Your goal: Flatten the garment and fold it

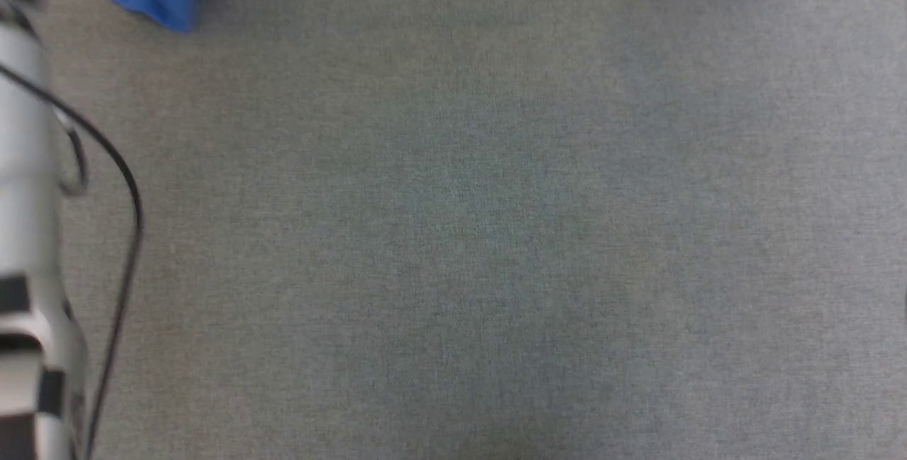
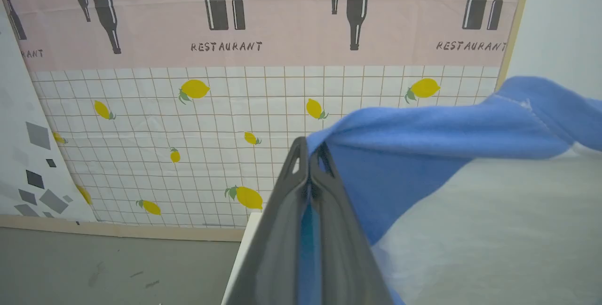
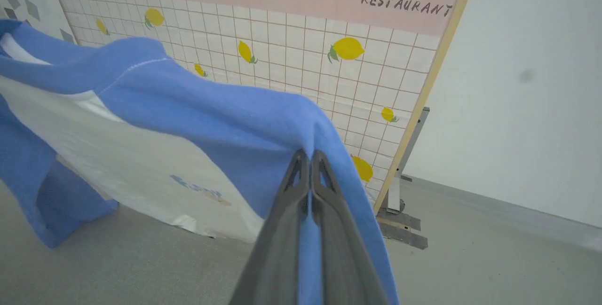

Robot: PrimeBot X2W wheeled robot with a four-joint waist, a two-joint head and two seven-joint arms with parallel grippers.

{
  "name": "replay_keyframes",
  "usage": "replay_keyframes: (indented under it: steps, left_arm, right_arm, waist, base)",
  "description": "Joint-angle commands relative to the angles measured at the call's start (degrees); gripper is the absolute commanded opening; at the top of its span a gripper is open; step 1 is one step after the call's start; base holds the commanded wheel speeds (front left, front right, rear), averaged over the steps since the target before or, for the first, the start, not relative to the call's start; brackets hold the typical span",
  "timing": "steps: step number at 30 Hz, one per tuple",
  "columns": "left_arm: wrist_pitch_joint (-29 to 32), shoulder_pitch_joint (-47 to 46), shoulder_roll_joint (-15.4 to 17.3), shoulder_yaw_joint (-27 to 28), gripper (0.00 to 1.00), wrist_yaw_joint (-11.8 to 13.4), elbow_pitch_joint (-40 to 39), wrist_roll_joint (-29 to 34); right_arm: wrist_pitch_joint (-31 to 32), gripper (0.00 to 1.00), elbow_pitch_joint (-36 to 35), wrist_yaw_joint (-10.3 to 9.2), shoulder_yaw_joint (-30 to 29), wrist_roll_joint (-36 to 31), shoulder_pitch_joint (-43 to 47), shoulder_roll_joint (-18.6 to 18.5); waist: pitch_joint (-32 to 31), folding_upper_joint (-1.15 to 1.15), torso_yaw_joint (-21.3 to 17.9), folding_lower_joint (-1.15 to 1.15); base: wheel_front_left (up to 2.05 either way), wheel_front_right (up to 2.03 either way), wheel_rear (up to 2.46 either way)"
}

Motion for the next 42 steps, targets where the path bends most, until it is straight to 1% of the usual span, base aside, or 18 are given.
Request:
replay_keyframes:
  steps: [1,4,6,9,12,14,17,21,24,26,32,36,39,41,42]
  left_arm:
    - [-1.25,3.92,0.16,0.34,0.0,-0.12,-0.46,-0.84]
    - [-3.13,12.44,-0.95,1.53,0.0,0.27,-2.47,-2.86]
    - [-4.17,19.44,-1.83,2.85,0.0,1.11,-4.54,-4.51]
    - [-4.38,31.42,-3.19,3.45,0.0,2.19,-8.17,-6.03]
    - [-3.22,42.0,-4.99,3.21,0.0,3.5,-11.77,-7.23]
    - [-1.71,48.46,-6.09,3.14,0.0,4.7,-14.35,-8.16]
    - [1.65,57.49,-6.74,2.59,0.0,6.44,-17.63,-8.92]
    - [8.39,67.39,-6.48,1.59,0.0,8.31,-20.01,-10.2]
    - [13.96,72.3,-5.79,1.27,0.0,9.43,-22.02,-11.66]
    - [18.28,74.99,-5.08,1.11,0.0,10.3,-23.68,-12.73]
    - [31.02,80.26,-2.74,0.64,0.0,13.66,-30.24,-15.48]
    - [36.41,81.09,-2.9,-1.12,0.0,14.28,-32.45,-17.03]
    - [38.09,80.49,-3.32,-2.28,0.0,14.29,-31.32,-17.44]
    - [37.76,79.76,-3.93,-2.32,0.0,14.29,-30.46,-17.74]
    - [37.55,79.4,-4.01,-2.43,1.0,14.24,-29.9,-17.63]
  right_arm:
    - [-0.91,0.0,-1.74,-0.12,0.06,1.48,4.41,-1.19]
    - [-2.24,0.0,-5.65,-0.12,-0.27,4.48,14.19,-2.21]
    - [-3.25,0.0,-8.53,-0.12,-1.19,6.35,21.56,-2.63]
    - [-4.53,0.0,-13.11,-0.12,-3.5,8.54,33.62,-2.12]
    - [-4.98,0.0,-16.89,-0.12,-5.44,9.09,44.54,-1.52]
    - [-5.17,0.0,-19.46,-0.12,-7.0,9.12,51.48,-0.58]
    - [-5.31,0.0,-22.97,-0.12,-8.33,7.18,61.21,0.69]
    - [-3.97,0.0,-26.43,-0.12,-8.94,3.38,71.64,1.77]
    - [-1.06,0.0,-28.3,-0.12,-8.87,0.95,77.31,1.2]
    - [2.17,0.0,-29.85,-0.12,-9.22,-0.23,80.6,0.9]
    - [14.85,0.0,-35.05,-0.12,-10.27,-1.81,87.06,-0.03]
    - [19.8,0.0,-36.16,-0.12,-8.68,-2.37,87.6,0.53]
    - [21.99,0.0,-33.95,-0.12,-6.53,-2.67,87.31,0.68]
    - [22.9,0.0,-32.29,-0.12,-4.96,-2.79,86.97,0.55]
    - [22.28,0.18,-31.79,-0.12,-4.67,-2.74,86.6,0.8]
  waist:
    - [-2.62,0.0,0.41,-0.01]
    - [-5.74,0.0,0.53,-0.01]
    - [-8.16,0.0,0.7,-0.01]
    - [-12.18,0.0,0.86,-0.01]
    - [-15.64,0.0,1.3,-0.01]
    - [-17.52,0.0,1.51,-0.01]
    - [-20.36,0.0,1.65,-0.01]
    - [-22.86,0.0,1.75,-0.01]
    - [-23.83,0.0,1.94,-0.01]
    - [-24.09,0.0,2.04,-0.01]
    - [-23.86,0.0,1.92,-0.01]
    - [-23.66,0.0,1.58,-0.01]
    - [-23.65,0.0,1.45,-0.01]
    - [-23.52,0.0,1.37,-0.01]
    - [-23.45,0.0,1.4,-0.01]
  base:
    - [0.0,0.0,0.0]
    - [0.0,0.0,0.0]
    - [0.0,0.0,0.0]
    - [0.0,0.0,0.0]
    - [0.0,0.0,0.0]
    - [0.0,0.0,0.0]
    - [0.0,0.0,0.0]
    - [0.0,0.0,0.0]
    - [0.0,0.0,0.0]
    - [0.0,0.0,0.0]
    - [0.0,0.0,0.0]
    - [0.0,0.0,0.0]
    - [0.0,0.0,0.0]
    - [0.0,0.0,0.0]
    - [0.0,0.0,0.0]
